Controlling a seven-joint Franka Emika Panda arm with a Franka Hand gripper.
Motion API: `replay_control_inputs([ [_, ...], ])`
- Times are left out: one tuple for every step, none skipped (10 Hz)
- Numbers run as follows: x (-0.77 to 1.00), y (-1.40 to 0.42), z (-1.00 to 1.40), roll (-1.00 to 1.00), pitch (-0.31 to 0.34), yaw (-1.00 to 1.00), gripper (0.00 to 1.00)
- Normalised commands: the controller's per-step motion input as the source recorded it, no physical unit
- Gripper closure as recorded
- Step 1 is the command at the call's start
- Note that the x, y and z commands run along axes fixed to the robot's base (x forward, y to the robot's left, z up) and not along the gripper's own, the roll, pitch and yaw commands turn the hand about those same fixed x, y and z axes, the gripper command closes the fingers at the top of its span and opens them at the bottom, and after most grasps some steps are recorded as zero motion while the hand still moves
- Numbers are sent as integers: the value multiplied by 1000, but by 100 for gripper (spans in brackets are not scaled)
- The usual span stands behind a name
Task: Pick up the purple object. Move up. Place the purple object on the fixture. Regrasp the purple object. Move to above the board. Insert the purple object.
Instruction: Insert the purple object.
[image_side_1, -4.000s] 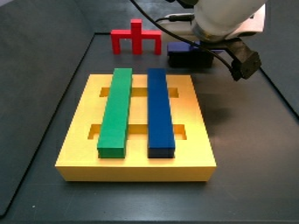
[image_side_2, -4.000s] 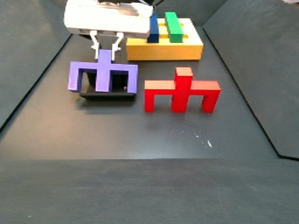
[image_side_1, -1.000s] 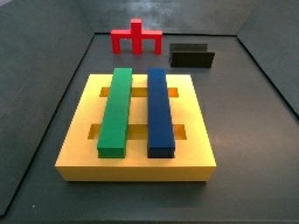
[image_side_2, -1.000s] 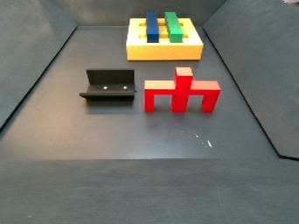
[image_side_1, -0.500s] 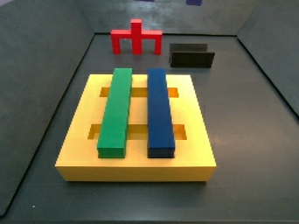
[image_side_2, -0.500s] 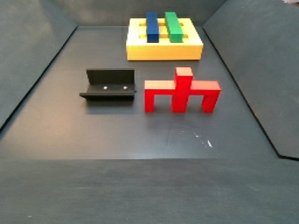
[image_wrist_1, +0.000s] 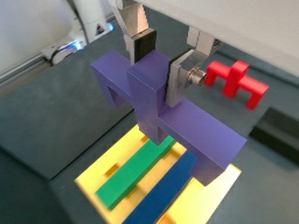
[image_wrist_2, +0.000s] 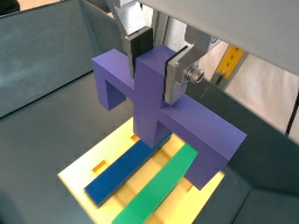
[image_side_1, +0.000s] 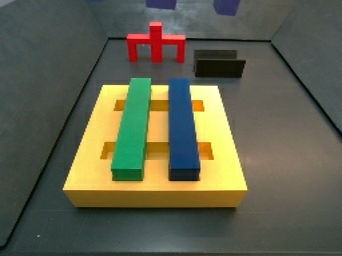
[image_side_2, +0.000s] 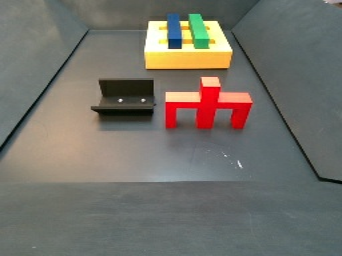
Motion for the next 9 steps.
replay_control_inputs([
  [0,-546,-423,-244,54,271,100],
  [0,-540,-840,-79,0,283,100],
  [-51,-400,-1000,0,-67,263,100],
  [0,-240,-977,63,-117,237,100],
  [51,-14,-757,-3,-61,83,100],
  [111,-203,-740,206,-111,17,100],
  [89,-294,-791,227,-130,-120,100],
  [134,-311,-683,259,-154,-337,100],
  [169,-326,-666,237,-171,-349,100],
])
